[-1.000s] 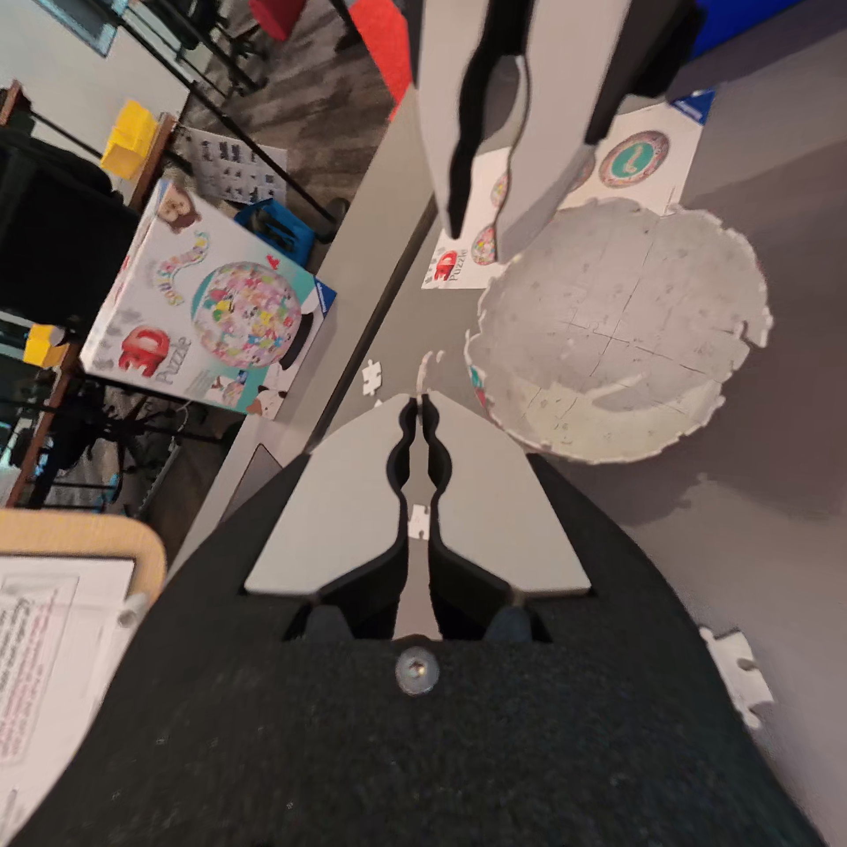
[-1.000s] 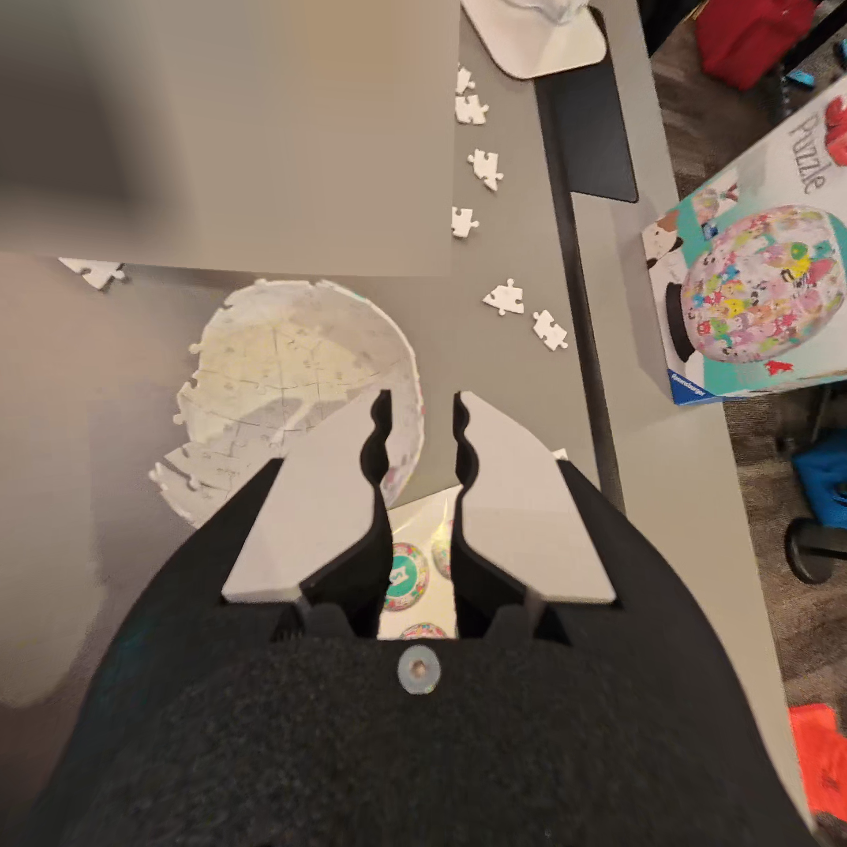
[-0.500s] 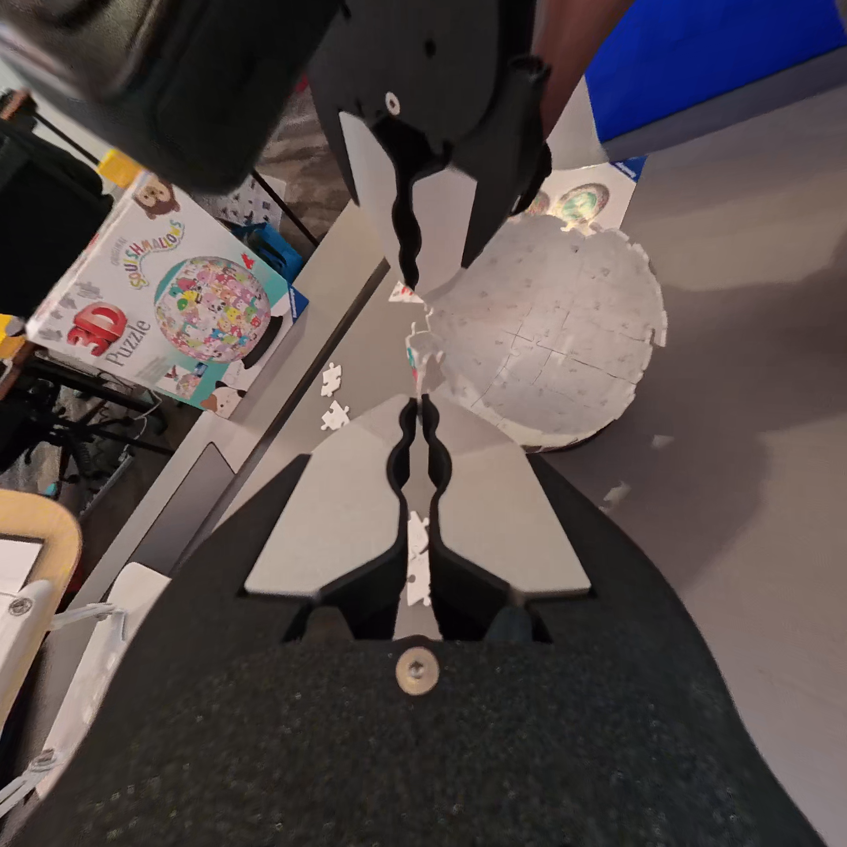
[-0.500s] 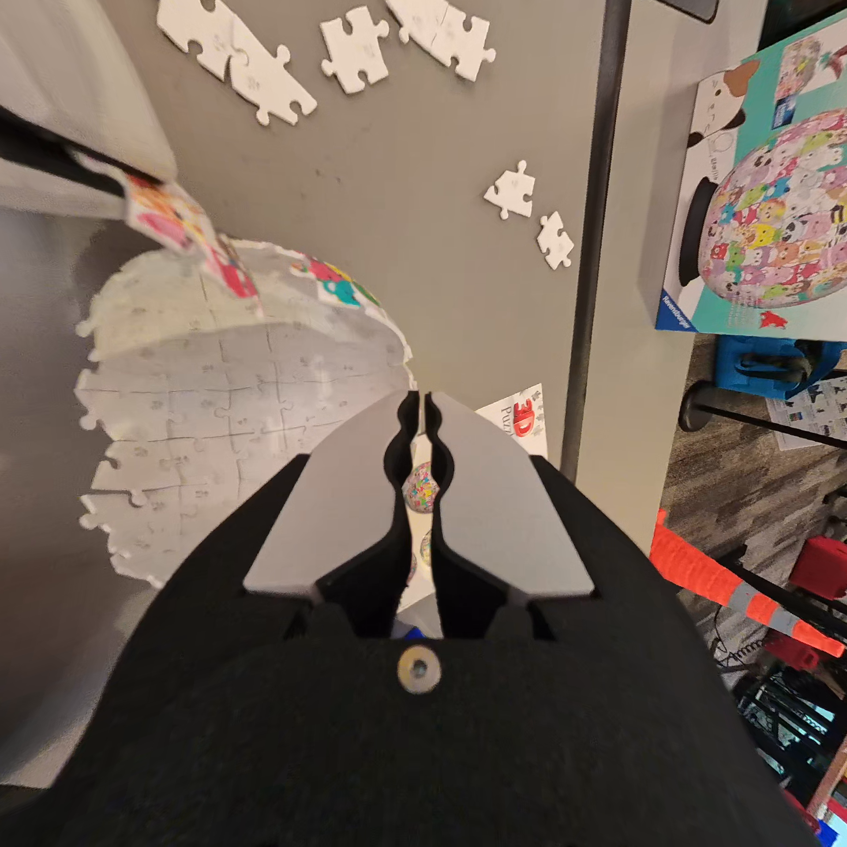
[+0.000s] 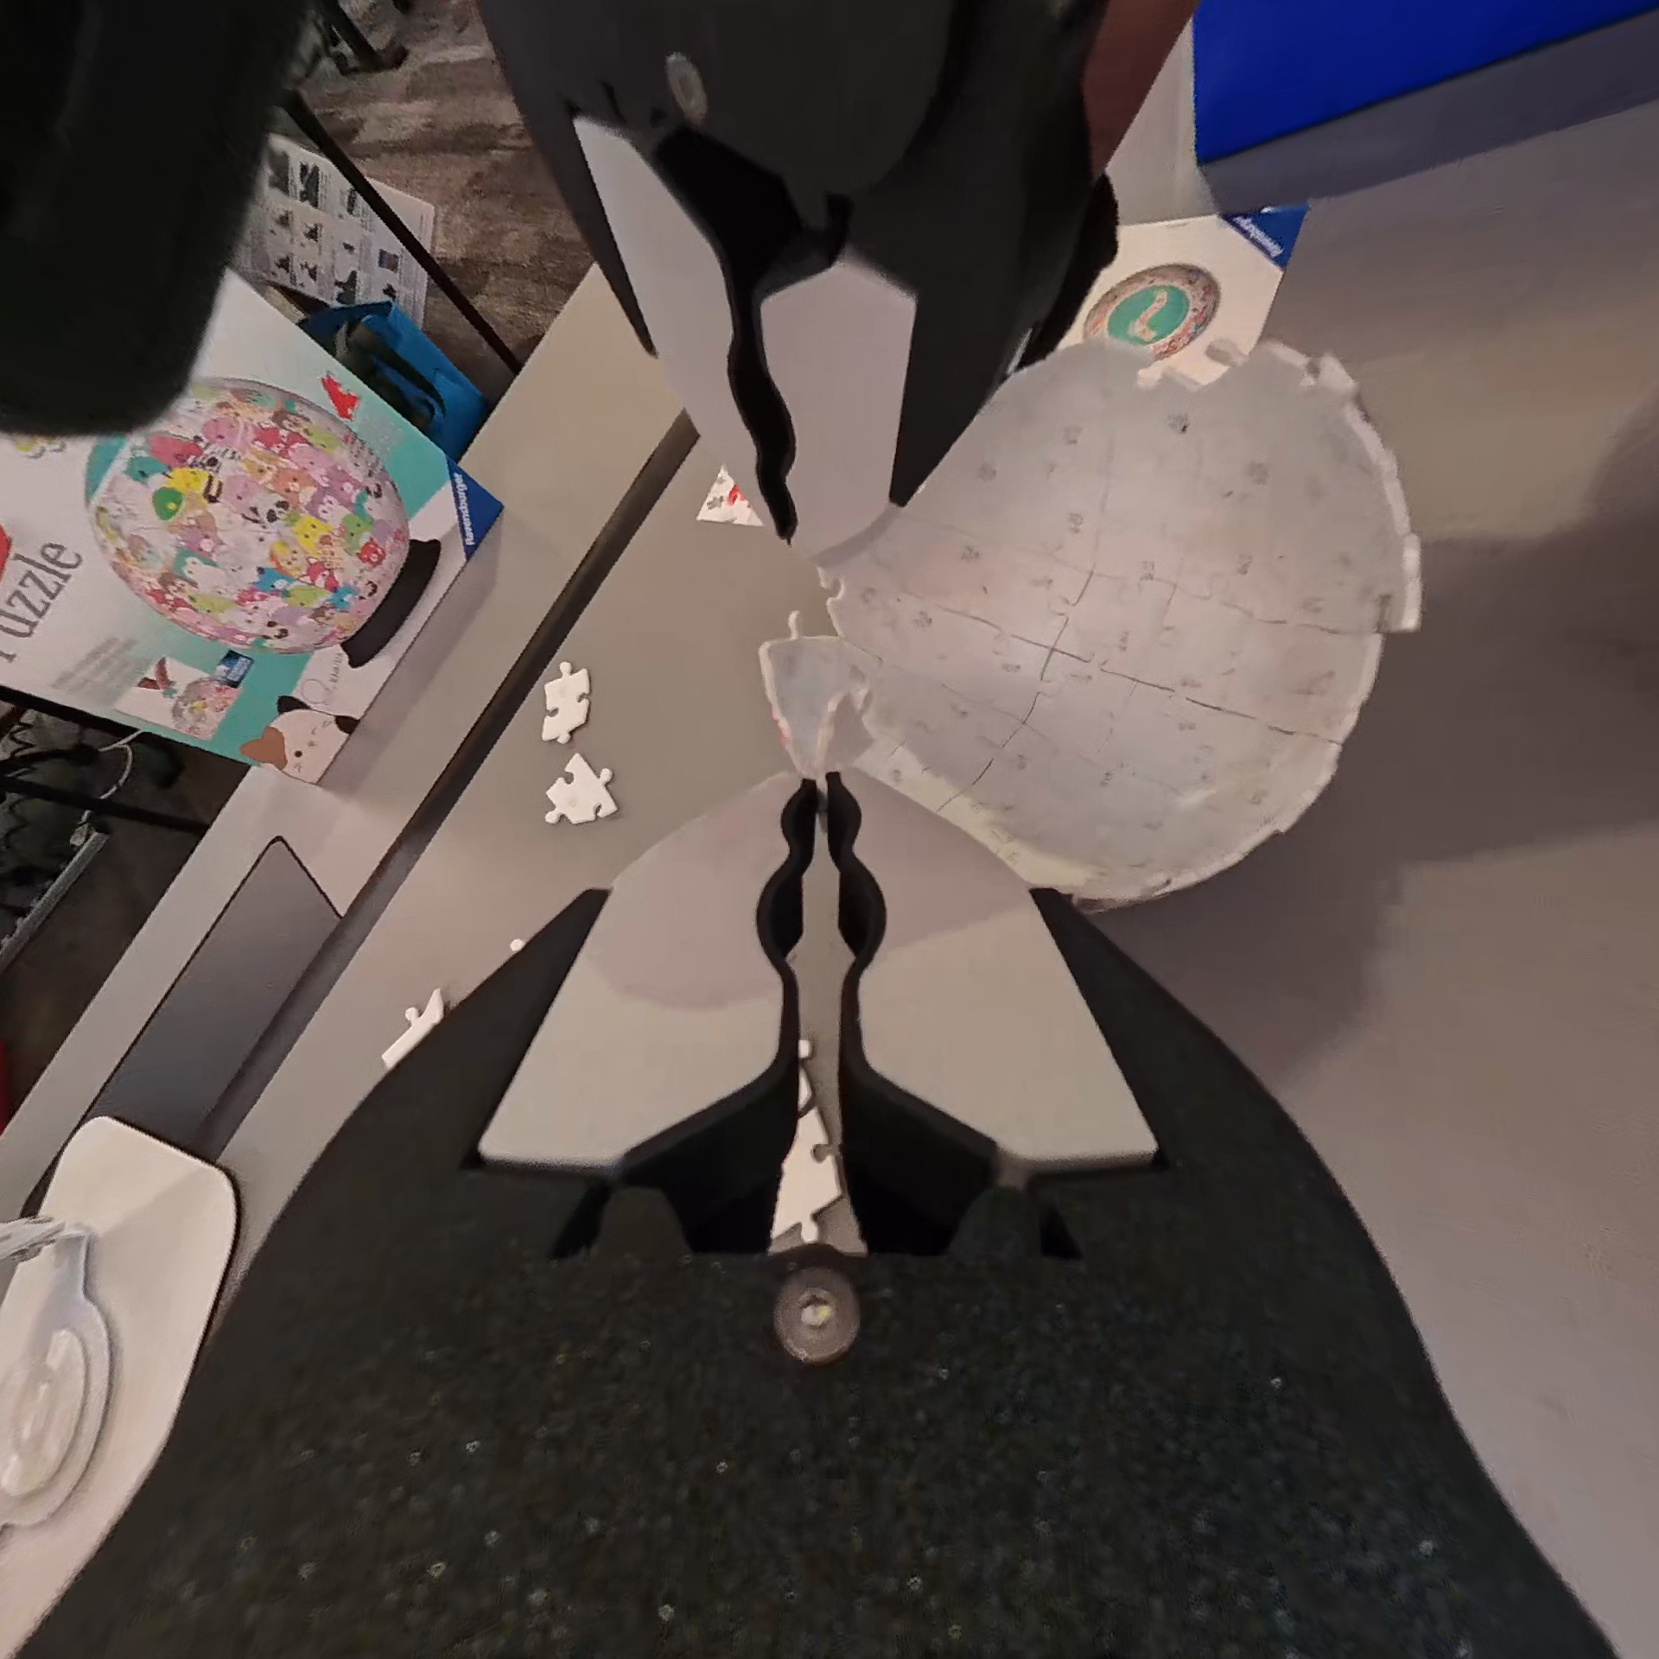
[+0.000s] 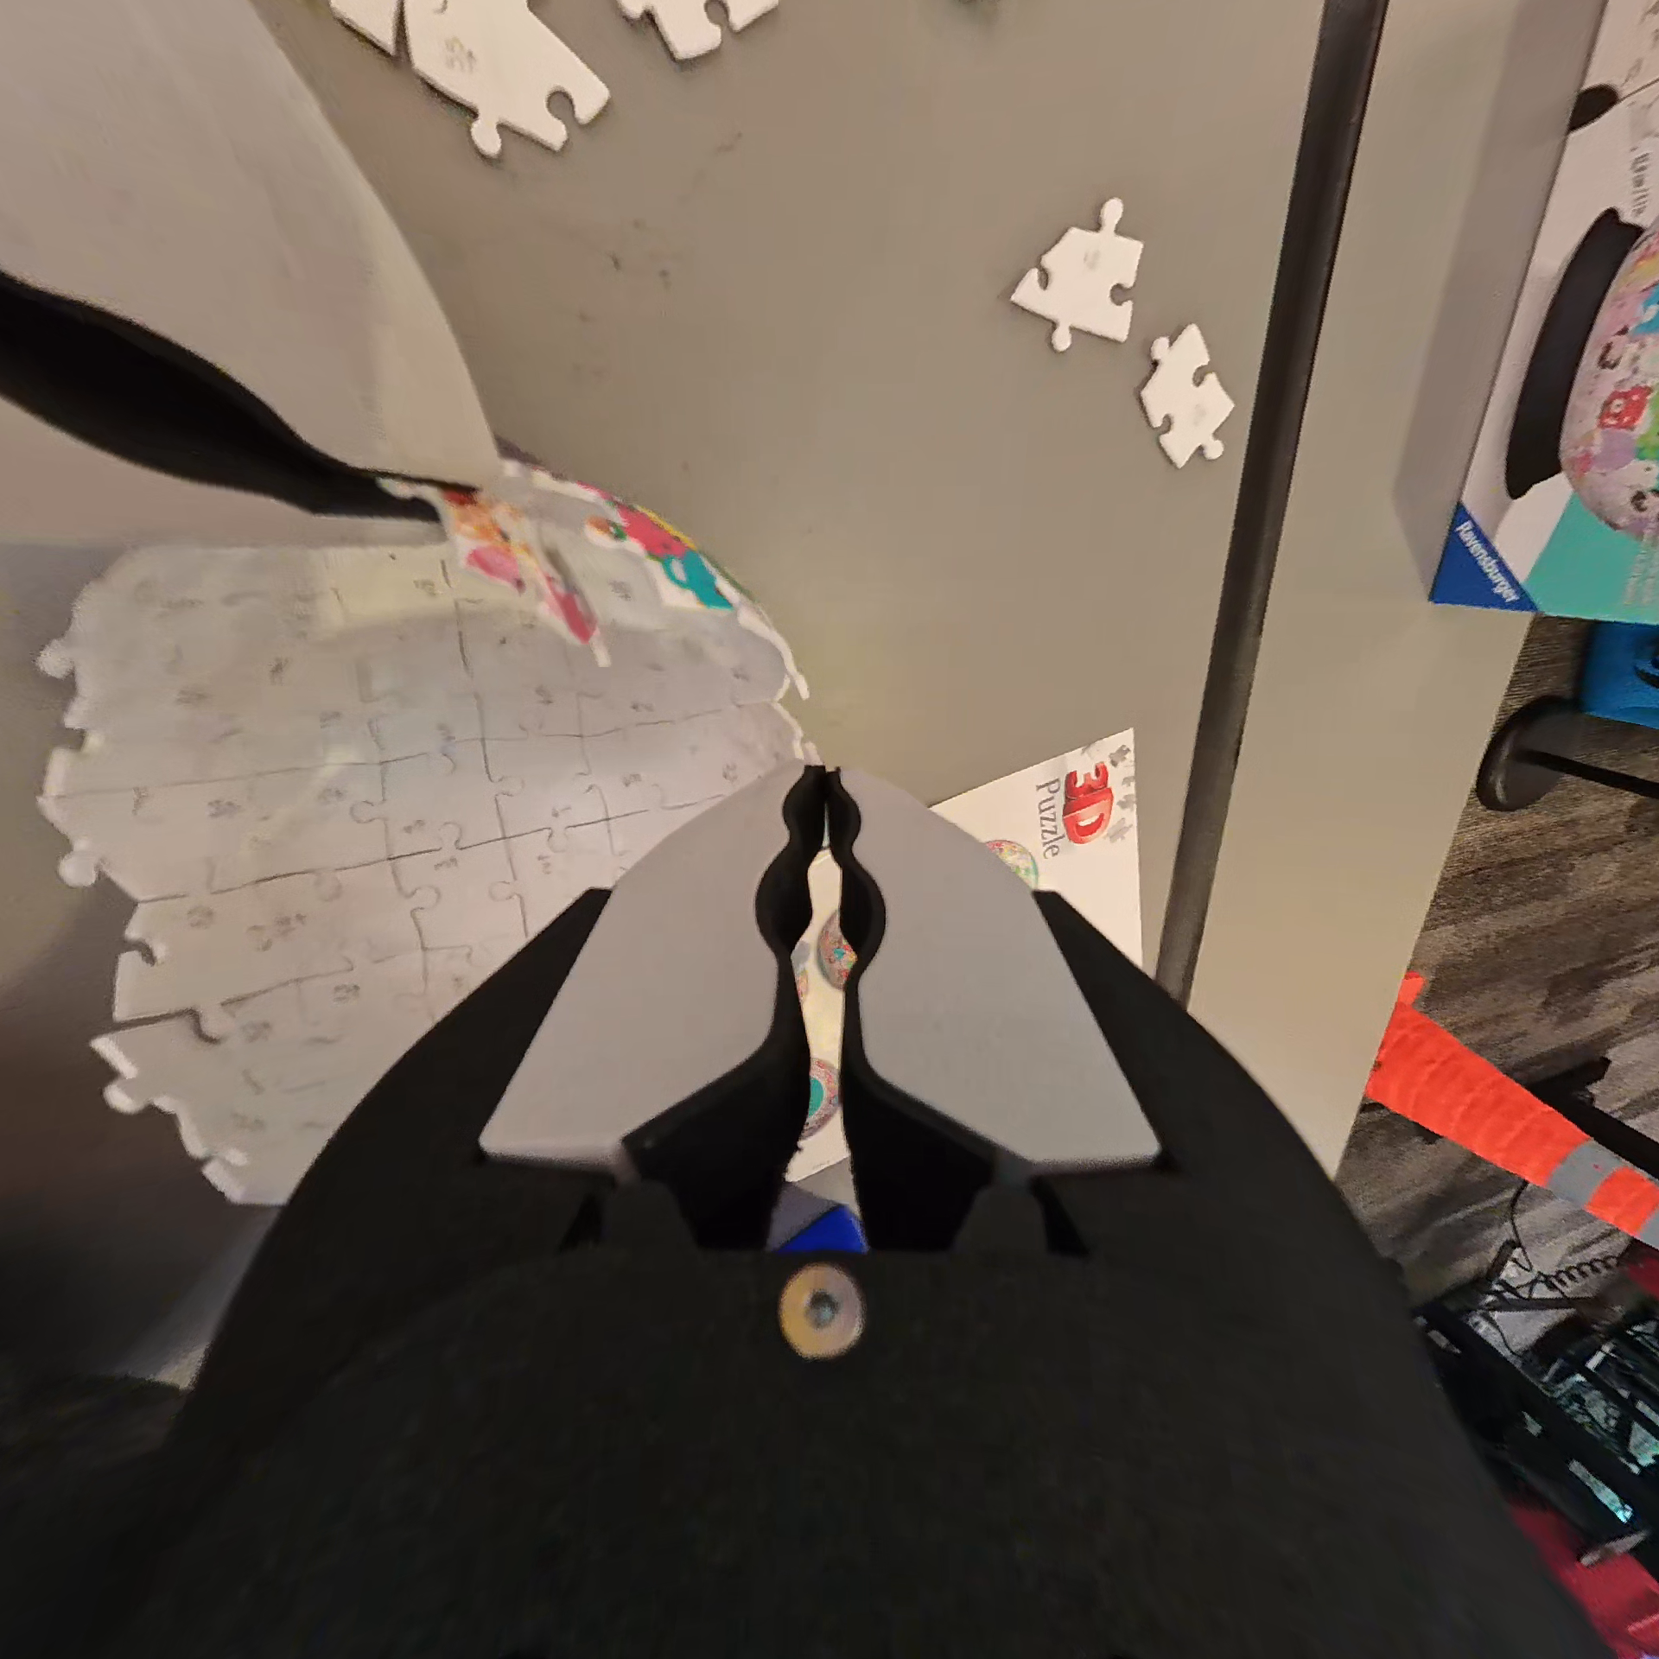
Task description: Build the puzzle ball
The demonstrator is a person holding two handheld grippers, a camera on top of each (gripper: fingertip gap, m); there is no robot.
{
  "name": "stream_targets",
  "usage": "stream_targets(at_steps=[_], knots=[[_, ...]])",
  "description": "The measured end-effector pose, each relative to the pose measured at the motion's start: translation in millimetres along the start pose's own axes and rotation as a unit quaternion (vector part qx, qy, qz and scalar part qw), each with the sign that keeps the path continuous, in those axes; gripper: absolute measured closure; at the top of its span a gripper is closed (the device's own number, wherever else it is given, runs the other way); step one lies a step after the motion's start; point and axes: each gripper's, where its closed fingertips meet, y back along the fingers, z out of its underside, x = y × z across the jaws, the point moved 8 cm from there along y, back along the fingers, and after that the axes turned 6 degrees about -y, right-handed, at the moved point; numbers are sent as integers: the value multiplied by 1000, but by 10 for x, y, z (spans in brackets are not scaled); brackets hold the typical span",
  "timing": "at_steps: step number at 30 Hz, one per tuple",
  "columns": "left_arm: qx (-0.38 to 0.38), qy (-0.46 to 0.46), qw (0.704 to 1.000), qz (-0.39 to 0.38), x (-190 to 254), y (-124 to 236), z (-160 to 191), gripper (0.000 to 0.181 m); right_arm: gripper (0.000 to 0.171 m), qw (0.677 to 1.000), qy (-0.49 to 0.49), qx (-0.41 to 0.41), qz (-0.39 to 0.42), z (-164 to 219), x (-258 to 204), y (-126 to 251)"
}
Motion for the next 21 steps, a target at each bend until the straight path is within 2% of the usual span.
stream_targets(at_steps=[13,21], knots=[[24,40,998,31,-255,250,-186,180,171,996,-37,-20,-80,119,30,-154],[-14,20,997,72,-445,55,-150,180,171,990,-55,9,-127,172,74,-193]])
